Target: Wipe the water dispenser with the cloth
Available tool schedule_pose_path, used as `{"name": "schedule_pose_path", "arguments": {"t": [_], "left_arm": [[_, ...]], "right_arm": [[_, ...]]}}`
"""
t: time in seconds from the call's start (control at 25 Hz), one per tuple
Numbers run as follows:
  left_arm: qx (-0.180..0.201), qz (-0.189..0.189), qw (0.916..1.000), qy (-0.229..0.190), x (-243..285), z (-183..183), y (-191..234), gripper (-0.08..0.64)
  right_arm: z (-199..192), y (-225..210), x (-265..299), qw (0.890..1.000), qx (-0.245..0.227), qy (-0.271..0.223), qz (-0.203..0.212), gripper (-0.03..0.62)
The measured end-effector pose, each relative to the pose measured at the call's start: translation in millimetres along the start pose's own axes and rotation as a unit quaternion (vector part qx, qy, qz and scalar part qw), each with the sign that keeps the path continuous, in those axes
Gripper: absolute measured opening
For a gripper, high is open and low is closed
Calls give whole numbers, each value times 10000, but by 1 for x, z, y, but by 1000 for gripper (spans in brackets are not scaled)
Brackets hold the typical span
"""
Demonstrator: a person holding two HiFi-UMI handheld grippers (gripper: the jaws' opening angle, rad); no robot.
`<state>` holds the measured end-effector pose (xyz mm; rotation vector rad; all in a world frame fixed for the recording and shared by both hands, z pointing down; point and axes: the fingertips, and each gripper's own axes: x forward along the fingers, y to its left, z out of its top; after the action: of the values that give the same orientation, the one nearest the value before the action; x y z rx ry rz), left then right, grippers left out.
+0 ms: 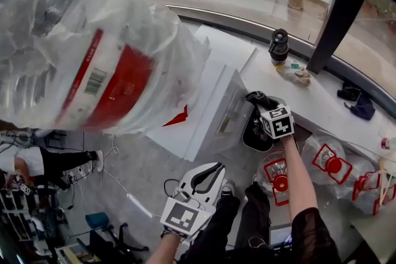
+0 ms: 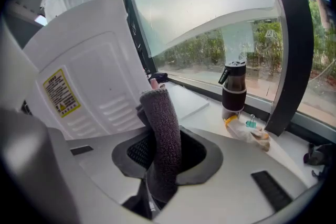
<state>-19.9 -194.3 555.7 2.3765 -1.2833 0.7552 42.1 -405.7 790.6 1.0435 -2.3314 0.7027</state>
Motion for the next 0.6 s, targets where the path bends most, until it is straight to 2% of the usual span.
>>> {"name": "schedule_pose_path", "arguments": {"t": [0.32, 0.6], "left_arm": [[-71, -53, 10000, -35, 16, -10, -1, 23], [24, -102, 9999, 70, 27, -26, 0, 23]], "right_arm": [[-106, 55, -21, 9972, 64, 566, 474, 104], [-164, 129, -9, 9877, -273, 931, 1228, 104]]}}
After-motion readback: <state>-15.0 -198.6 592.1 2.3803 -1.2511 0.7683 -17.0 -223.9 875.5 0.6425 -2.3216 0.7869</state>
